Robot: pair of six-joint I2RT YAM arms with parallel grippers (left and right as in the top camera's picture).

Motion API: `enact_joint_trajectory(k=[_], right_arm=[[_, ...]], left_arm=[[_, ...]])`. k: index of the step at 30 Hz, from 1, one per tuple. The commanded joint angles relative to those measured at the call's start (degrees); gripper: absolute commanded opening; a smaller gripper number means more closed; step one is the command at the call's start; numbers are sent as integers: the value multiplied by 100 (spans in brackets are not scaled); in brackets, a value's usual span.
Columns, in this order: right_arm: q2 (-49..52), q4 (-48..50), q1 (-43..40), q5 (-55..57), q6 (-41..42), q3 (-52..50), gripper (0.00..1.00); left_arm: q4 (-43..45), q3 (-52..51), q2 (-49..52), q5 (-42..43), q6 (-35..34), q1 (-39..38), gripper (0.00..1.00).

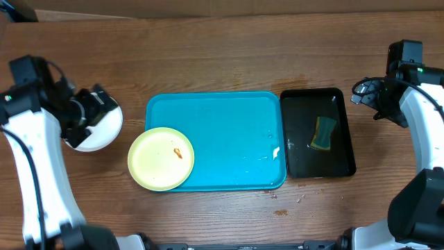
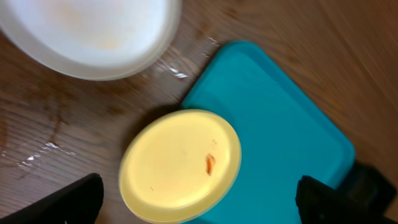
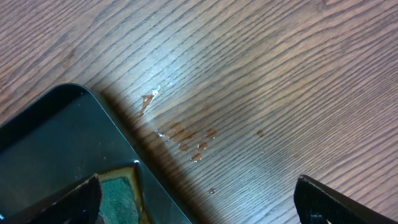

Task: Clean dirty plates on tray and stack at the side
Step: 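Stack the white plate onto the cleaned plate left of the tray, then move the left gripper to the rim of the yellow plate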

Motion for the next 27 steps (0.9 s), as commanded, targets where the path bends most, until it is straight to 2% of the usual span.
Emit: enact_joint_trajectory(k=[1, 8, 12, 27], right_arm=[[-111, 22, 11, 42, 39, 83, 100], [-111, 22, 11, 42, 42, 83, 100], [-111, 22, 11, 42, 42, 83, 100], [-111, 22, 11, 42, 42, 83, 100]], left_arm=[[-205, 96, -365, 269, 348, -518, 99], [-490, -9, -492, -114, 350, -1751, 98], [-518, -118, -487, -597, 94, -2247, 98], [-682, -120, -487, -905, 66, -2385, 99]])
